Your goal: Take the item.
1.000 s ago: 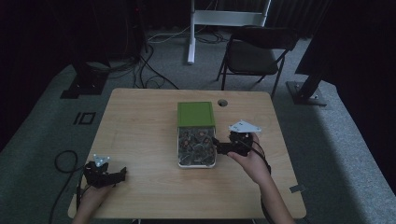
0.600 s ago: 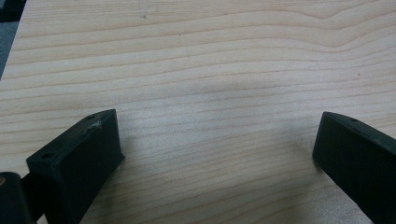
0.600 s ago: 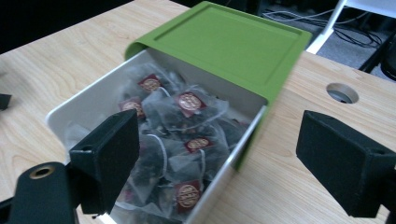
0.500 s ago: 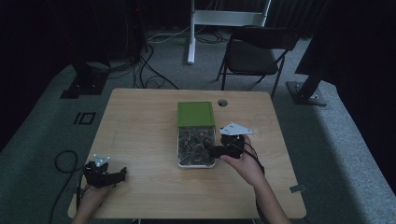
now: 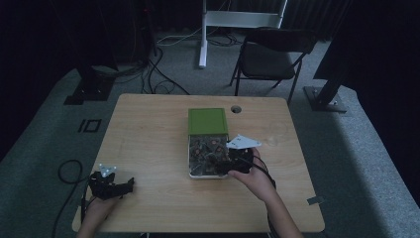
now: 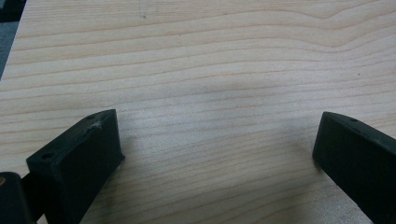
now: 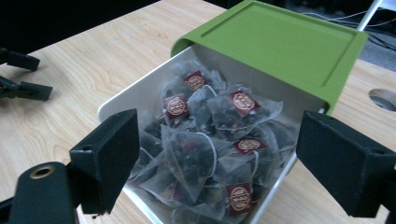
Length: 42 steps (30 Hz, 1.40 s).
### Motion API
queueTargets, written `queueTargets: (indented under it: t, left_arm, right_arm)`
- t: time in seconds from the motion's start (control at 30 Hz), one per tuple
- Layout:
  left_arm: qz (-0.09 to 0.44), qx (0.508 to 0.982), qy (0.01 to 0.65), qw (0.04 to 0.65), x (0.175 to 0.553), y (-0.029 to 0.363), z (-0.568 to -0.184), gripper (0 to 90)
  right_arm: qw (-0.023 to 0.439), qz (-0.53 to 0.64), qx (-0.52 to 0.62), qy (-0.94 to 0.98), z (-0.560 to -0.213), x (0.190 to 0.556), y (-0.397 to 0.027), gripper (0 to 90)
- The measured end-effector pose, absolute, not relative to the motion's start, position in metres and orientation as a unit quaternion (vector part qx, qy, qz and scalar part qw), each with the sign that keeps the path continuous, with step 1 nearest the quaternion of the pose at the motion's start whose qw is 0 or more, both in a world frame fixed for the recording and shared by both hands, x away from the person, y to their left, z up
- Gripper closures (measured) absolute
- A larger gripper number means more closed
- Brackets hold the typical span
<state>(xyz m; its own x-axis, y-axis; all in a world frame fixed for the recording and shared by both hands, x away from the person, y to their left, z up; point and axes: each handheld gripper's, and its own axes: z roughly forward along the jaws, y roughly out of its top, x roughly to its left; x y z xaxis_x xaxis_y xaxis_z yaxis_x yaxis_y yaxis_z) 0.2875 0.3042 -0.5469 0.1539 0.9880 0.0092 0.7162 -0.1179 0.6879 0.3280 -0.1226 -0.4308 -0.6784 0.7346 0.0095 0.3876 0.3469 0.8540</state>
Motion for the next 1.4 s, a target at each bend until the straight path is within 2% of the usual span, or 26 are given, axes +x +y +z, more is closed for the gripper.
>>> queueTargets:
  t: [0.57,0.87,1.07,1.23,1.4]
  left_arm:
    - [0.244,0.706,0.603,0.279,0.288,0.304,-0.547,1.7]
    - [0.244,0.706,0.603,0.279,0.287,0.304,-0.547,1.7]
    - [0.244,0.706,0.603,0.279,0.287,0.304,-0.547,1.7]
    - [0.244,0.706,0.603,0.279,0.287,0.304,-0.547,1.7]
    - [0.244,0.706,0.603,0.279,0.287,0.304,-0.547,1.7]
  right_arm:
    - [0.179,0.444,0.329,0.814,-0.448,0.321,-0.106,14.5]
    - [0.180,0.443,0.320,0.817,-0.455,0.319,-0.101,24.6]
    - [0.193,0.429,0.324,0.821,-0.461,0.323,-0.100,40.9]
    - [0.201,0.417,0.324,0.825,-0.463,0.323,-0.098,43.7]
    - [0.203,0.403,0.328,0.830,-0.466,0.323,-0.097,54.5]
